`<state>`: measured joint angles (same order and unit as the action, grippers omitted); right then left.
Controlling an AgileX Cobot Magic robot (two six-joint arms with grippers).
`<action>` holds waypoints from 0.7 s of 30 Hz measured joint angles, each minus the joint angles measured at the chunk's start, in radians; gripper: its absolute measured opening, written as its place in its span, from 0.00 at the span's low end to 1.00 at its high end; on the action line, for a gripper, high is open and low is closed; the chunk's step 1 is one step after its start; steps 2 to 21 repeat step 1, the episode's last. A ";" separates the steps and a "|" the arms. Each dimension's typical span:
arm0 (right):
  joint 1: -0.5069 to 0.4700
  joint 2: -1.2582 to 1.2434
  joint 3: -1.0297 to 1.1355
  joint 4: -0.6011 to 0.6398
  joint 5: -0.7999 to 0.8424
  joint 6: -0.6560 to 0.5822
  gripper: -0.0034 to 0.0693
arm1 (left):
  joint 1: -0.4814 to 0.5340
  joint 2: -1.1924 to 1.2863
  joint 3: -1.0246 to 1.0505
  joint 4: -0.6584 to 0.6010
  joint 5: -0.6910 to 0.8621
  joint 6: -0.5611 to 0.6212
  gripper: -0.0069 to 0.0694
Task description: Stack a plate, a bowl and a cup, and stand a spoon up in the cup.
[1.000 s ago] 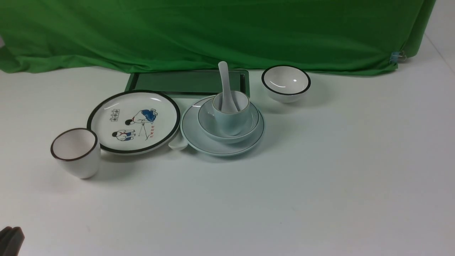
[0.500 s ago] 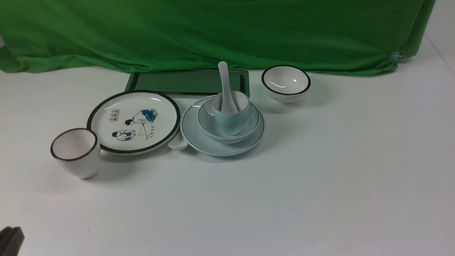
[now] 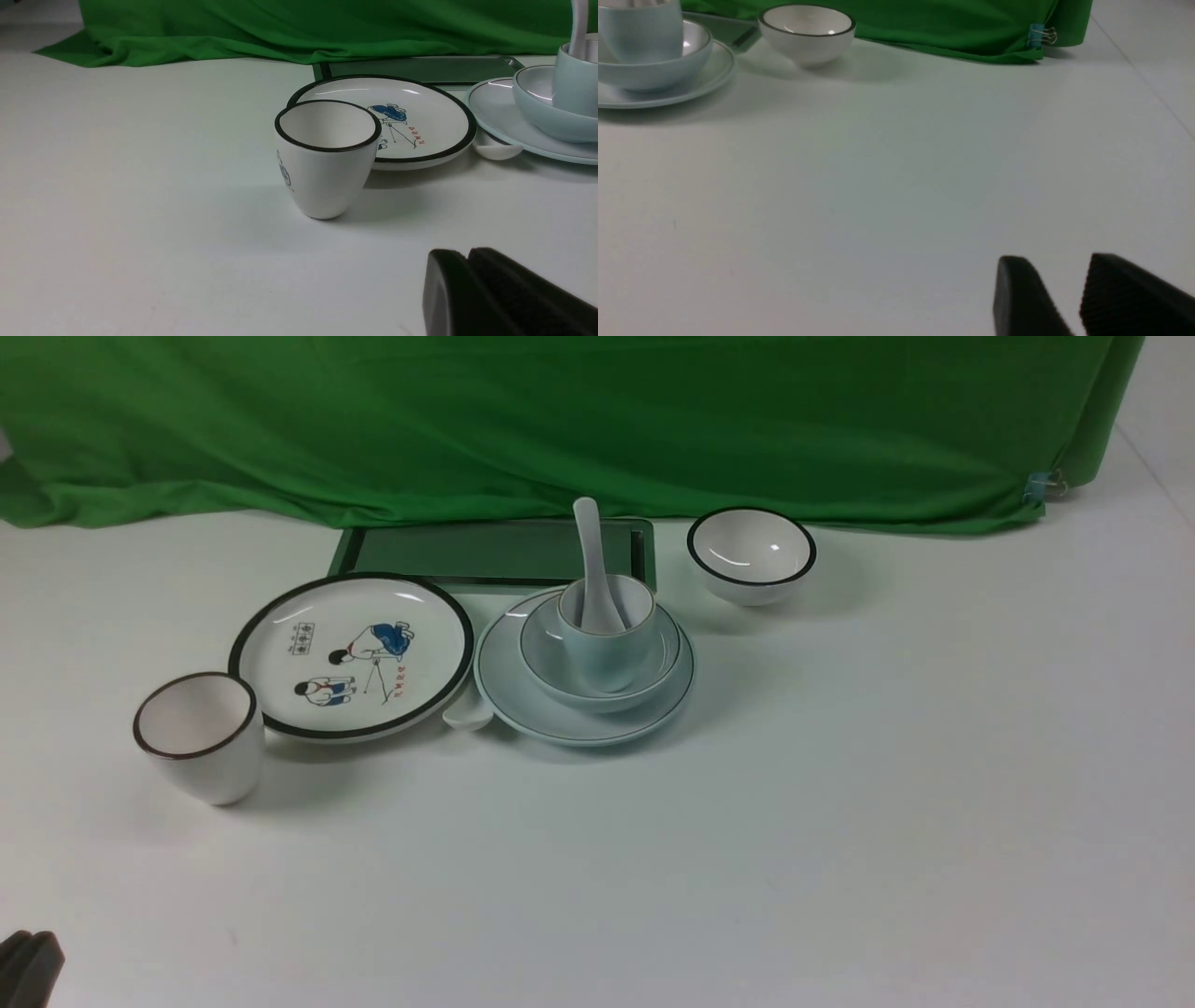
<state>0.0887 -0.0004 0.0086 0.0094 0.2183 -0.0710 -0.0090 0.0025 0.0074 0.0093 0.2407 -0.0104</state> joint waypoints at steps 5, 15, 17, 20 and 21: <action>0.000 0.000 0.000 0.000 0.000 0.000 0.38 | 0.000 0.000 0.000 0.000 0.000 0.000 0.08; 0.000 0.000 0.000 0.000 0.000 0.000 0.38 | 0.000 0.000 0.000 0.000 0.000 0.000 0.08; 0.000 0.000 0.000 0.000 0.000 0.000 0.38 | 0.000 0.000 0.000 0.000 0.000 0.000 0.08; 0.000 0.000 0.000 0.000 0.000 0.000 0.38 | 0.000 0.000 0.000 0.000 0.000 0.000 0.08; 0.000 0.000 0.000 0.000 0.000 0.000 0.38 | 0.000 0.000 0.000 0.000 0.000 0.000 0.08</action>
